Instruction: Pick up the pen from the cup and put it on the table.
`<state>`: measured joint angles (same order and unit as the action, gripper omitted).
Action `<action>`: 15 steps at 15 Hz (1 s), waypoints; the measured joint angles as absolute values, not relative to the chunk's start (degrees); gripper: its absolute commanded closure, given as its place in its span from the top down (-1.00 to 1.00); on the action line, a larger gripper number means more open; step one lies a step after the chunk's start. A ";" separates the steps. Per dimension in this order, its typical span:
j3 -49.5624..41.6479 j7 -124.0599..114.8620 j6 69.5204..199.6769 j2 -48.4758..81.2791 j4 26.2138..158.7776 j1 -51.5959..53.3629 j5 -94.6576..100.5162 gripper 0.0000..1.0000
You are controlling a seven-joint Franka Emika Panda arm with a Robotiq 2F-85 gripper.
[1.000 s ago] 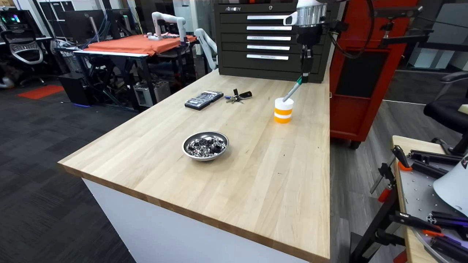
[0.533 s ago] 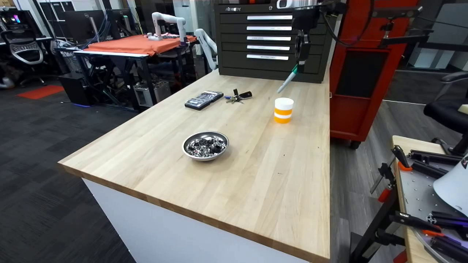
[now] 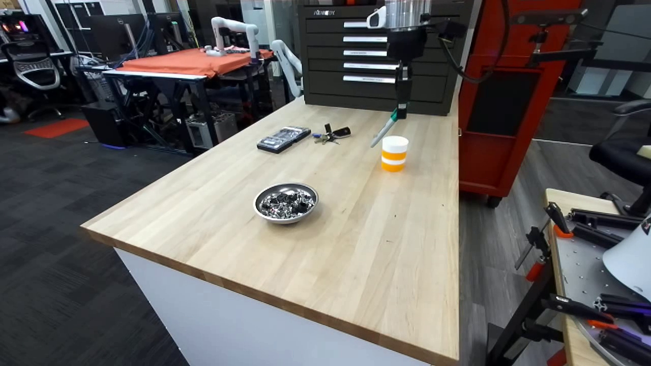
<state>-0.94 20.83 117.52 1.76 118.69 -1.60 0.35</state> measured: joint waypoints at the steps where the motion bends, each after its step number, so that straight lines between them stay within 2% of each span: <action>1: -0.48 18.73 119.12 2.63 118.81 -1.28 0.34 -0.88; 11: 1.62 6.34 134.87 11.91 121.65 1.48 0.50 -0.88; 12: 1.76 5.83 135.79 12.38 122.25 1.52 0.50 -0.11; 15: 2.02 5.42 137.38 12.77 124.21 1.60 0.54 0.27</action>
